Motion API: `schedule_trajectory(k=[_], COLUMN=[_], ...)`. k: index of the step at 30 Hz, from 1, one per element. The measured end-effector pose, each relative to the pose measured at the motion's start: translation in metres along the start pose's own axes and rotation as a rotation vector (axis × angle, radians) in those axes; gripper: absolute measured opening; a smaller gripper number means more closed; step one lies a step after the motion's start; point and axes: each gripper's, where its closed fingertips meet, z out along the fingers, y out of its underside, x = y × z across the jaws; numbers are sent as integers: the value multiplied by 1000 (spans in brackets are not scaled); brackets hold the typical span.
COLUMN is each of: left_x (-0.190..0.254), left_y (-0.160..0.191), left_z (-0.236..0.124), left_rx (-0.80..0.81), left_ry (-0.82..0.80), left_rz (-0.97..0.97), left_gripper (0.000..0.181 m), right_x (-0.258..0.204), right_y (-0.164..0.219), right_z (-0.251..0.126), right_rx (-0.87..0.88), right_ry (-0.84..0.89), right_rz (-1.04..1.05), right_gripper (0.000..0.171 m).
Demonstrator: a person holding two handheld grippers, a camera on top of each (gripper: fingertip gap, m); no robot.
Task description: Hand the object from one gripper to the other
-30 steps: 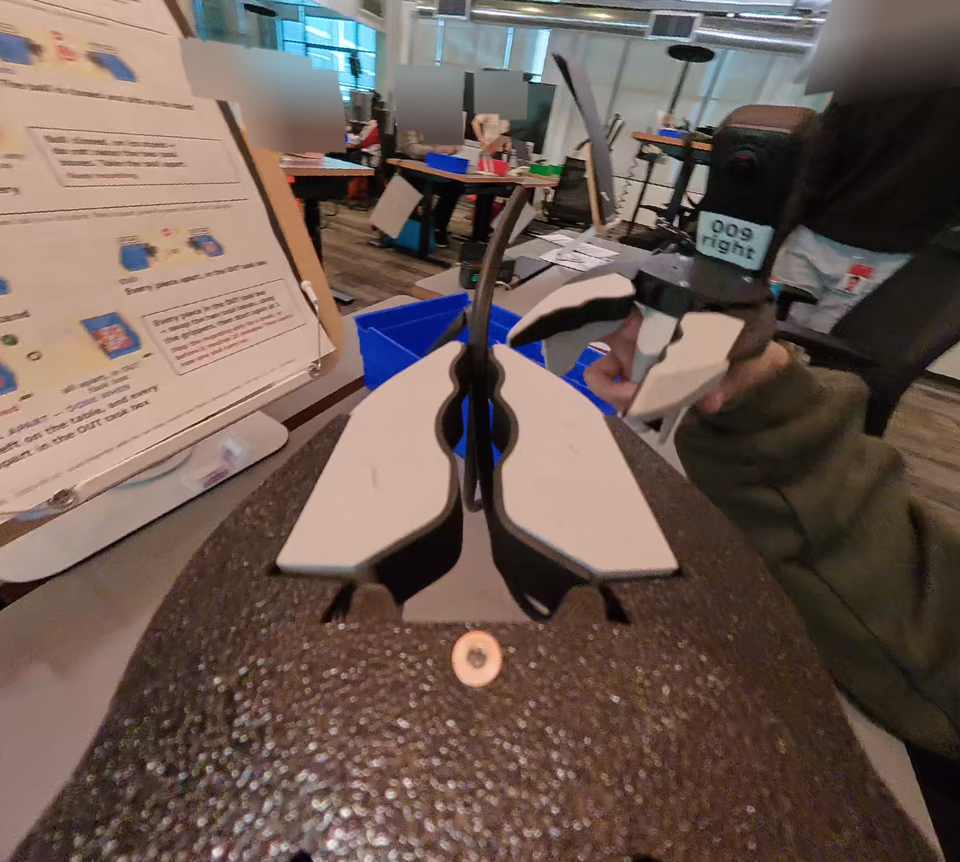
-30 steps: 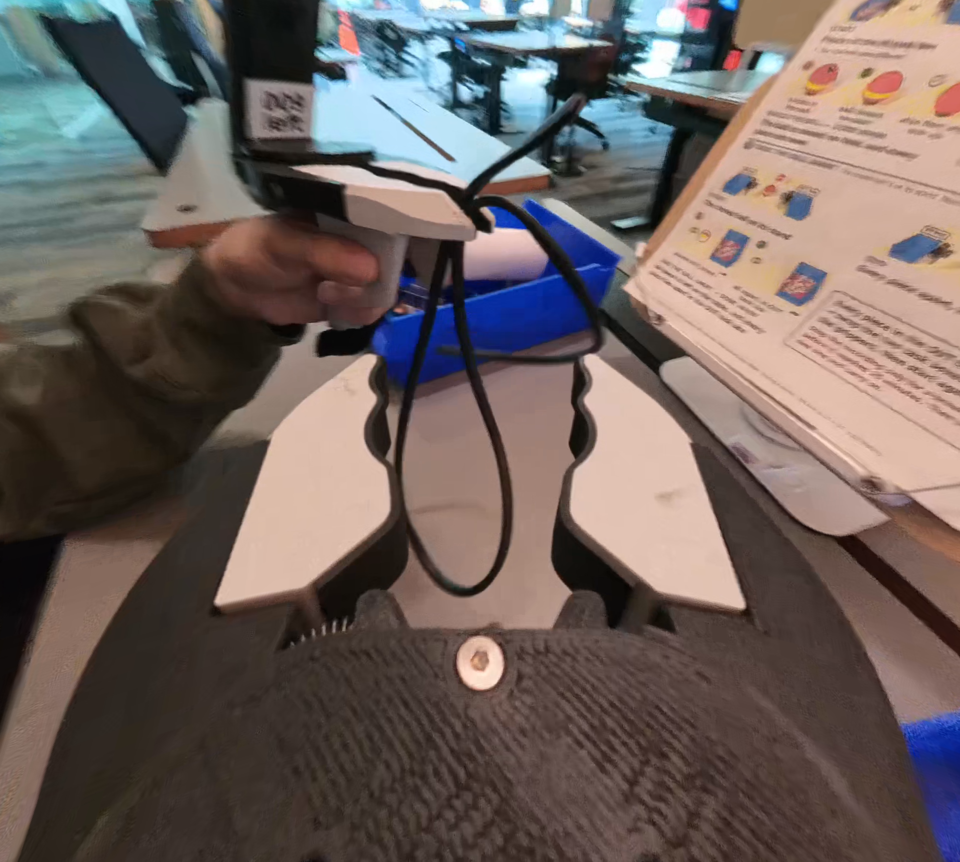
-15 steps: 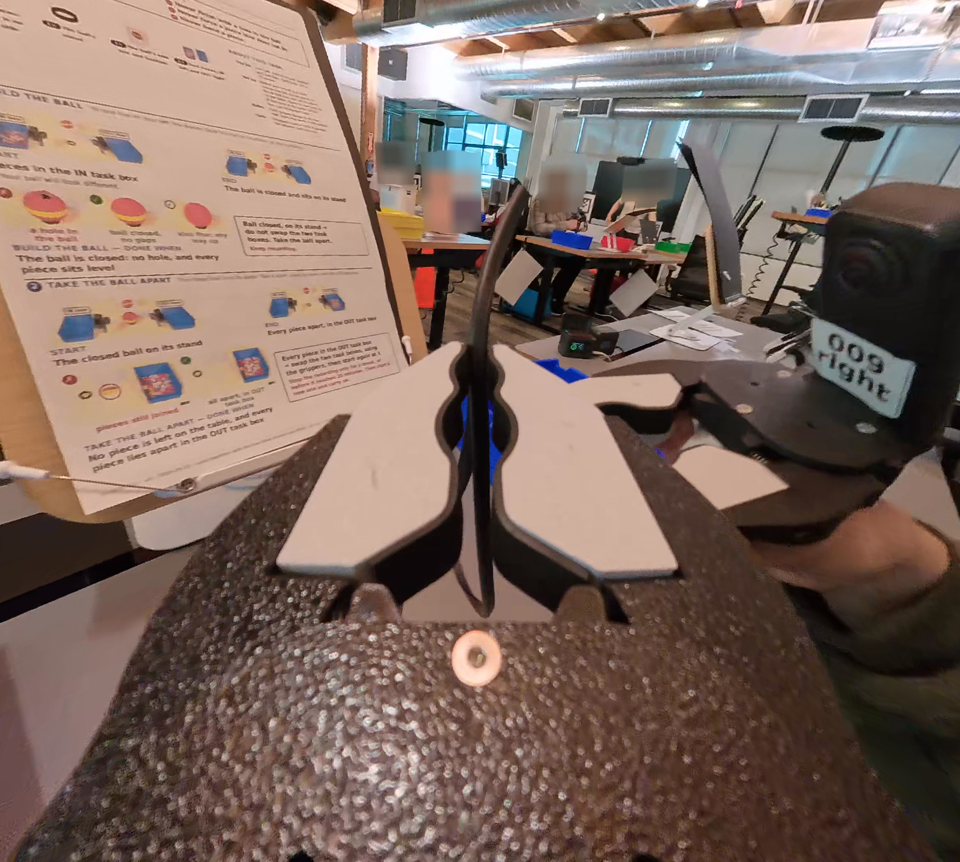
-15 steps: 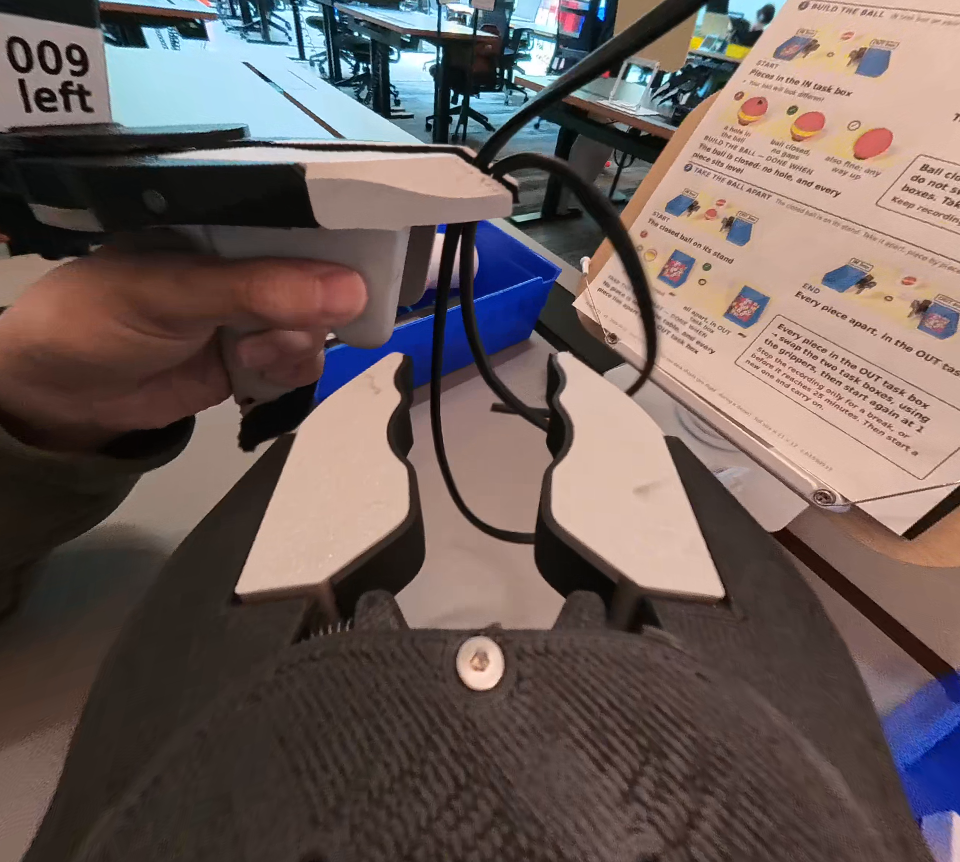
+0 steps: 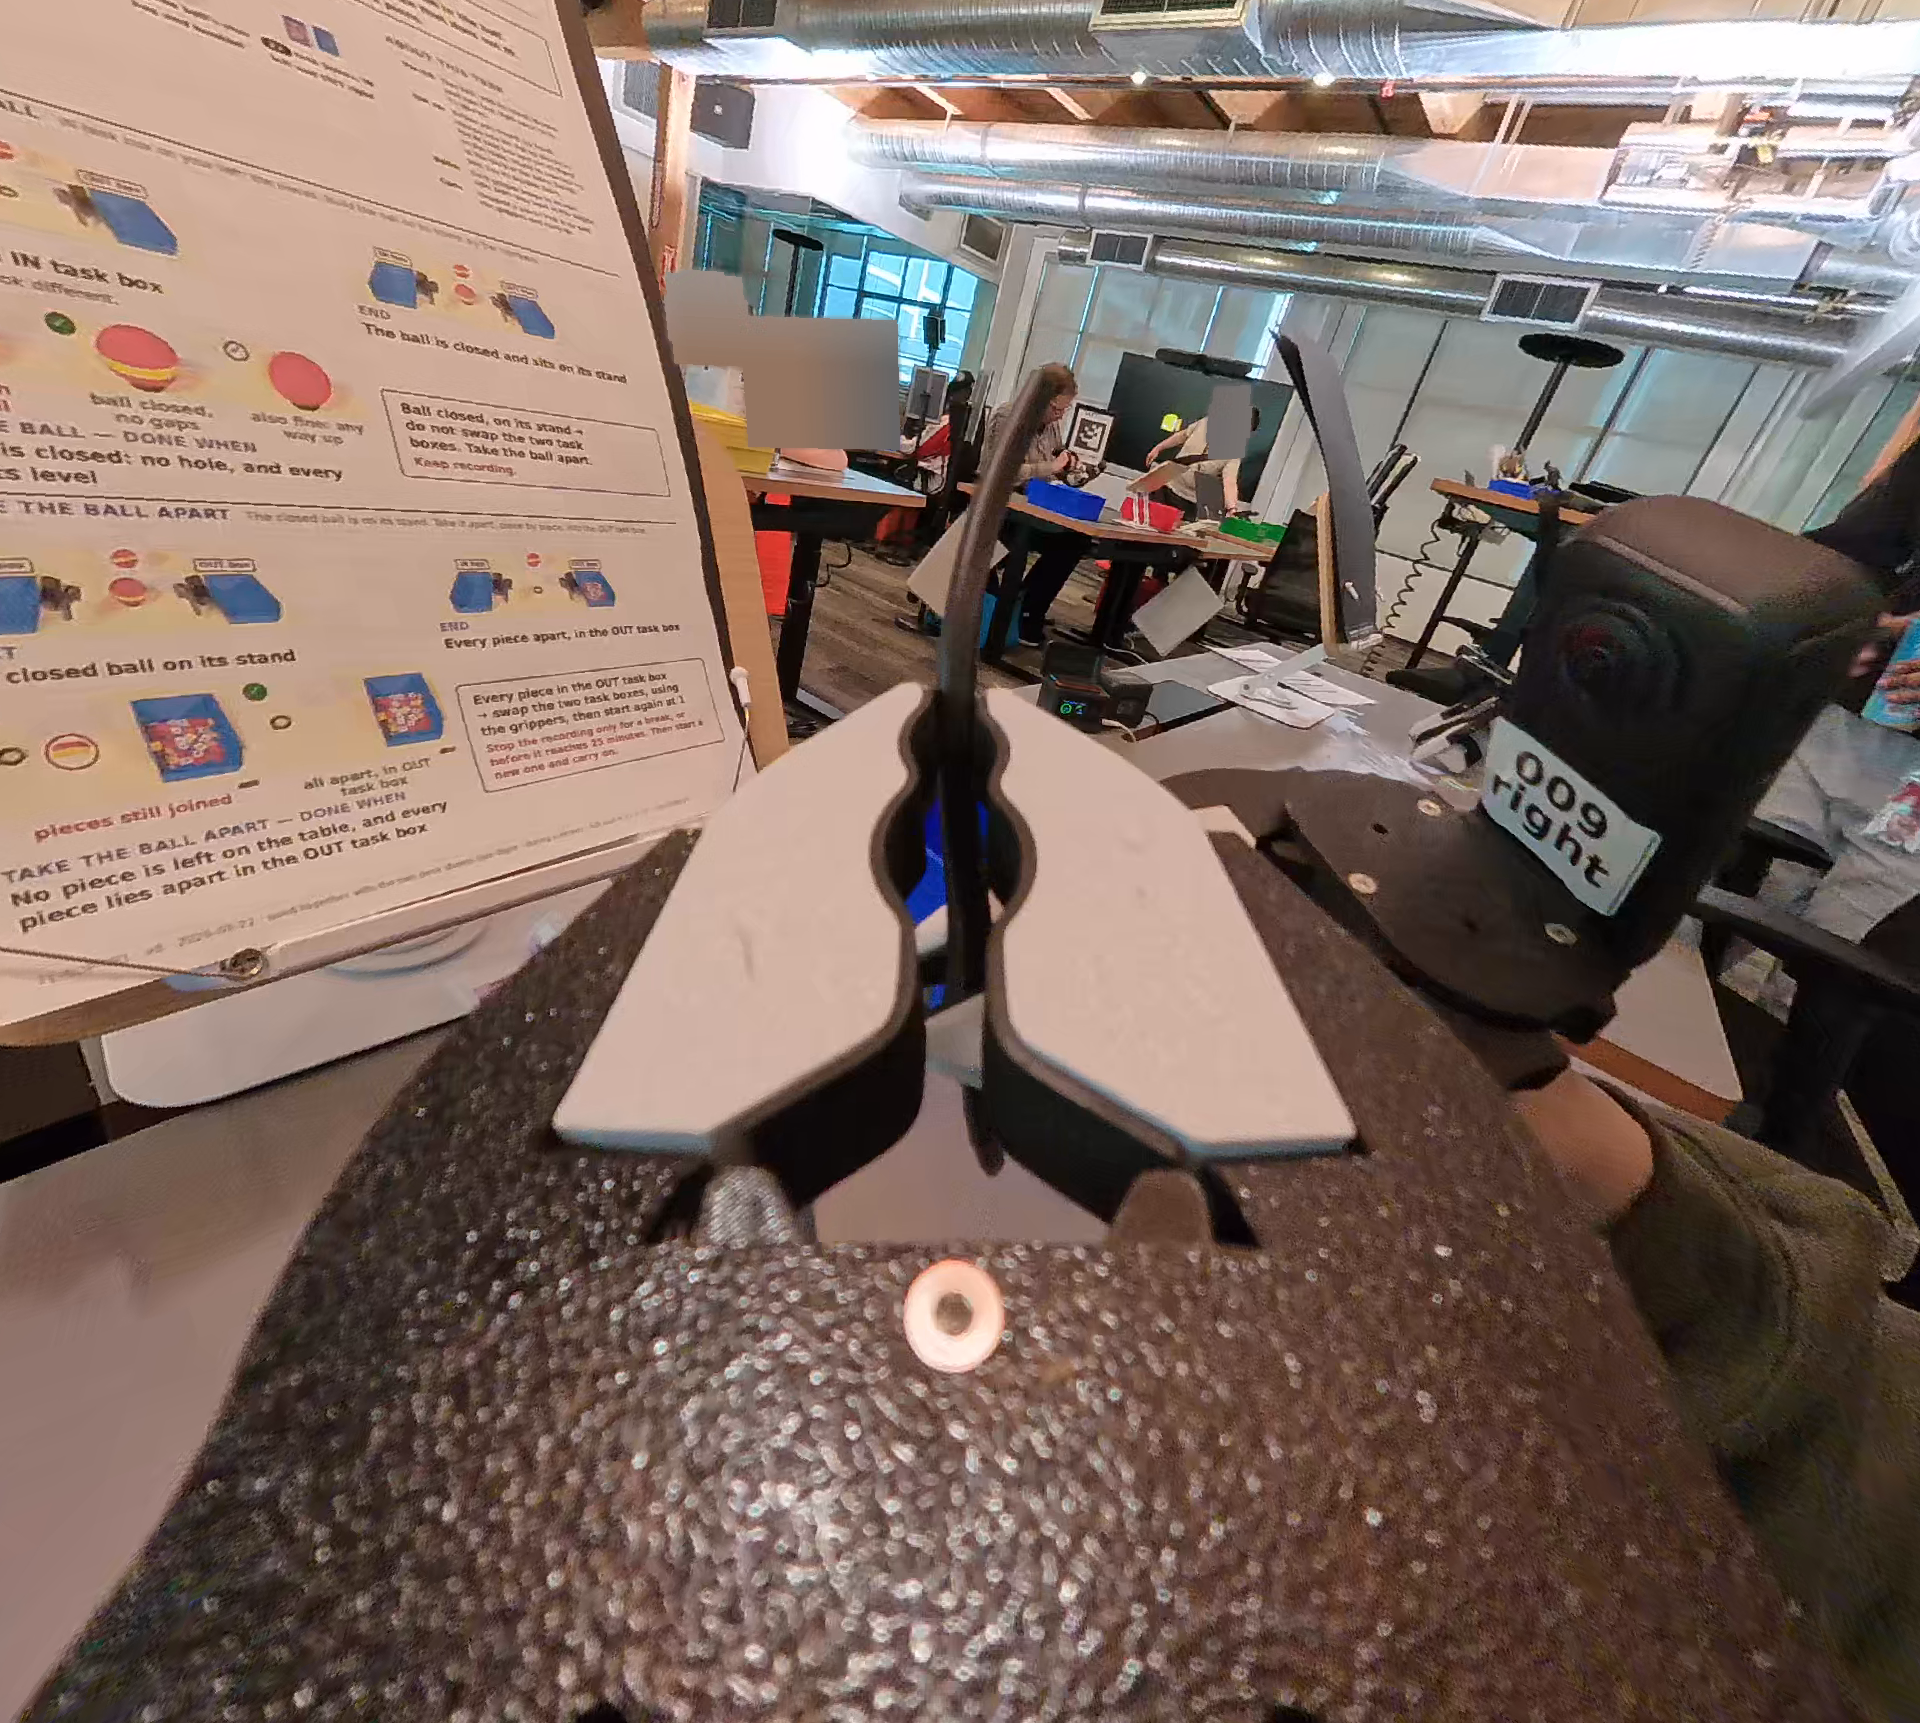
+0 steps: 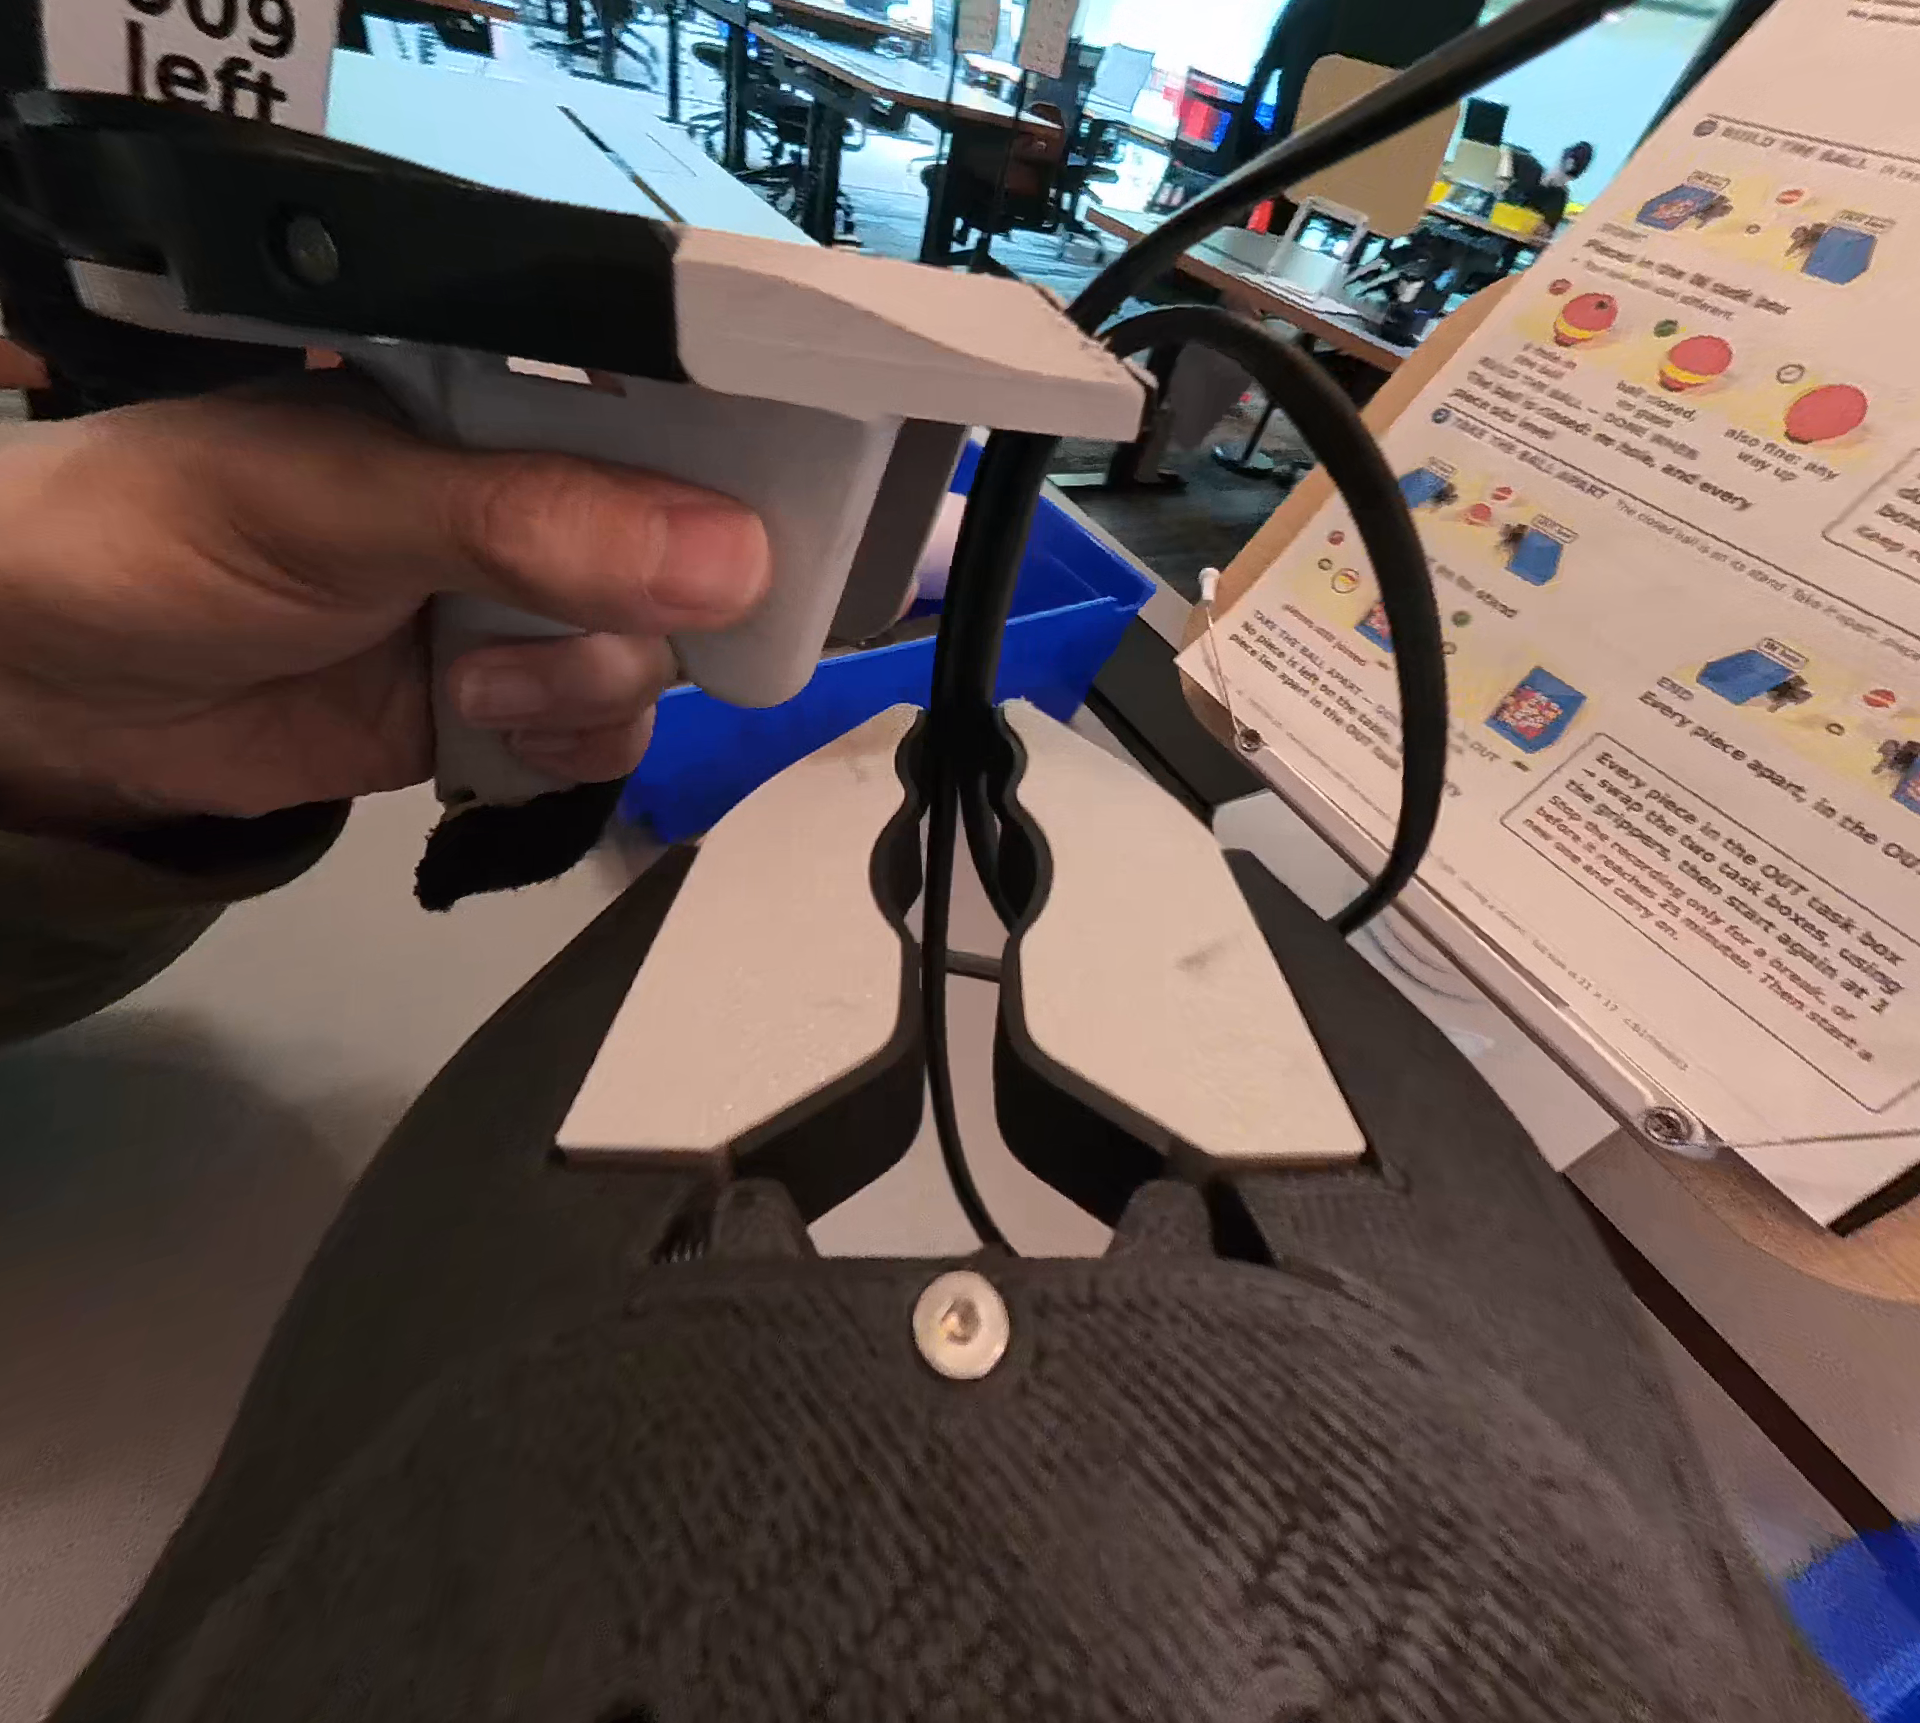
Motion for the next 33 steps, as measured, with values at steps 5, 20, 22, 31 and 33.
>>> schedule_trajectory(k=[5, 20, 22, 31, 33], left_x=[14, 72, 75, 104, 108], left_y=[5, 16, 25, 29, 29], left_z=[-1, -42, -35, -35, -37], left_rx=[-61, -242, -275, -252, -244], left_ry=[128, 848, 860, 1055, 1098], left_rz=[37, -293, -346, -452, -474], left_gripper=[8, 36, 36, 31, 29], right_x=[-17, -41, -47, -68, -71], right_y=[0, -33, -34, -35, -37], right_z=[-12, -104, -106, -105, -104], right_rx=[0, 300, 294, 256, 261], right_ry=[-211, -986, -1035, -1198, -1223], right_rz=[33, 465, 481, 558, 572], right_gripper=[9, 9, 9, 9, 9])
